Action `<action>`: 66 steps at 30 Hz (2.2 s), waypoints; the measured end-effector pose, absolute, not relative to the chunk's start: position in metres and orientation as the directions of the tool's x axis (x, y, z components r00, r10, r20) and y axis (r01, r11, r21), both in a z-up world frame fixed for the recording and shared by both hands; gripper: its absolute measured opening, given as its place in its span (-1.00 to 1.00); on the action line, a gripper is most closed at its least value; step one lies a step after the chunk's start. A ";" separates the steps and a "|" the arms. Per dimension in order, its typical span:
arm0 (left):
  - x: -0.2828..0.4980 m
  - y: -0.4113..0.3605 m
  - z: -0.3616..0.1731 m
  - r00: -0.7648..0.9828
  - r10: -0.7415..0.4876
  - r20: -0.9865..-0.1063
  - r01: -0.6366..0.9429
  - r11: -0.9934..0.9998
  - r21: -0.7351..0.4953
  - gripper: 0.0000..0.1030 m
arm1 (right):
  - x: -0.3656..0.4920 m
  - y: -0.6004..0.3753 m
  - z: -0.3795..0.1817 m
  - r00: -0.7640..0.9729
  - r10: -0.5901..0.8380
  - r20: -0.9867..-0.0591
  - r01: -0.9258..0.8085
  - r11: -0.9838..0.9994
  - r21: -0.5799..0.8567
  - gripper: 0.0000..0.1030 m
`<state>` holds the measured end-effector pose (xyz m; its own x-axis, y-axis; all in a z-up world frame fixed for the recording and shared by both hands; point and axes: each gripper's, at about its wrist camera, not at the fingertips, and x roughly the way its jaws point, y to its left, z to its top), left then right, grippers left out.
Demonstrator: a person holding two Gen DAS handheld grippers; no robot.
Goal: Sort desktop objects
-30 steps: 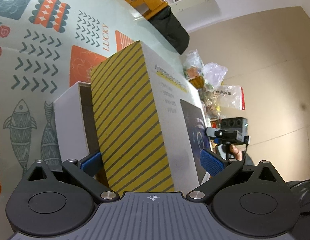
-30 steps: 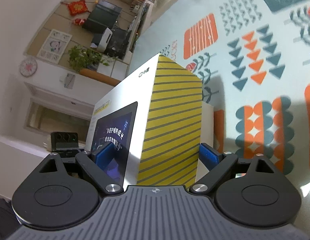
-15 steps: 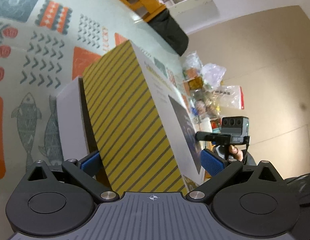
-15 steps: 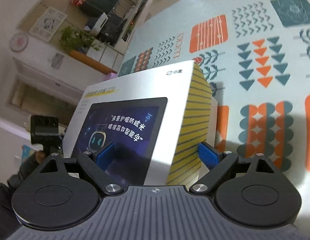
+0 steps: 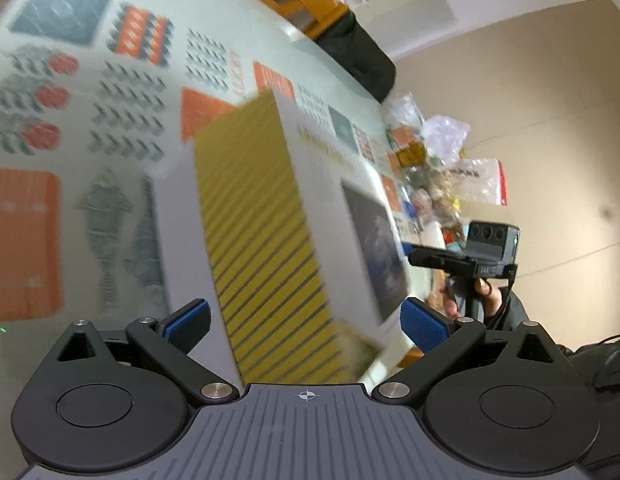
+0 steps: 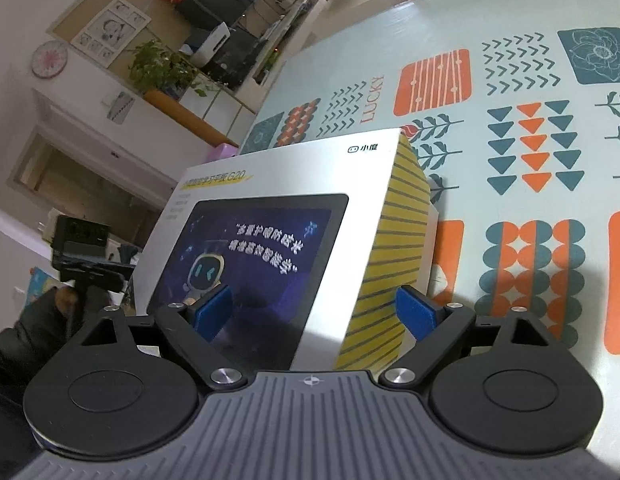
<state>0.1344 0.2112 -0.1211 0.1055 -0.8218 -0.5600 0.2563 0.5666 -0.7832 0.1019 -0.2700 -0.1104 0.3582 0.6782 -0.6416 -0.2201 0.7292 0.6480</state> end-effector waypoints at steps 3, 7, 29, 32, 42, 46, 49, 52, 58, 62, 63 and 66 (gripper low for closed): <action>0.134 0.220 -0.100 0.160 -0.801 -0.577 0.247 0.598 -0.762 1.00 | 0.100 -0.270 -0.107 0.366 0.665 -0.651 -0.230 0.743 0.629 1.00; 0.136 0.179 -0.069 0.193 -0.736 -0.649 0.322 0.672 -0.667 1.00 | 0.094 -0.271 -0.092 0.432 0.629 -0.646 -0.252 0.772 0.583 1.00; 0.134 0.144 -0.070 0.185 -0.691 -0.699 0.321 0.715 -0.621 1.00 | 0.110 -0.296 -0.129 0.468 0.668 -0.579 0.077 0.621 0.780 1.00; 0.133 0.139 -0.079 0.151 -0.677 -0.720 0.326 0.722 -0.610 1.00 | 0.112 -0.293 -0.126 0.469 0.665 -0.582 0.071 0.628 0.775 1.00; 0.133 0.137 -0.096 0.104 -0.635 -0.765 0.354 0.742 -0.569 1.00 | 0.120 -0.285 -0.115 0.509 0.602 -0.615 0.077 0.680 0.729 1.00; 0.137 0.138 -0.094 0.098 -0.642 -0.761 0.373 0.732 -0.570 1.00 | 0.125 -0.288 -0.131 0.465 0.605 -0.646 0.137 0.672 0.728 1.00; 0.139 0.133 -0.094 0.078 -0.640 -0.764 0.395 0.724 -0.566 1.00 | 0.122 -0.282 -0.135 0.458 0.632 -0.625 0.134 0.646 0.752 1.00; 0.141 0.128 -0.097 0.063 -0.616 -0.785 0.423 0.729 -0.538 1.00 | 0.123 -0.278 -0.133 0.459 0.621 -0.635 0.120 0.665 0.737 1.00; 0.145 0.132 -0.101 0.044 -0.629 -0.776 0.425 0.715 -0.555 1.00 | 0.123 -0.282 -0.128 0.465 0.637 -0.615 0.113 0.646 0.755 1.00; 0.147 0.134 -0.102 0.031 -0.638 -0.770 0.424 0.706 -0.567 1.00 | 0.124 -0.284 -0.126 0.463 0.650 -0.602 0.106 0.634 0.766 1.00; 0.148 0.135 -0.102 0.026 -0.643 -0.765 0.422 0.701 -0.575 1.00 | 0.125 -0.284 -0.128 0.457 0.647 -0.610 0.108 0.640 0.761 1.00; 0.151 0.135 -0.101 0.024 -0.644 -0.764 0.419 0.700 -0.578 1.00 | 0.128 -0.281 -0.135 0.438 0.637 -0.634 0.117 0.659 0.743 1.00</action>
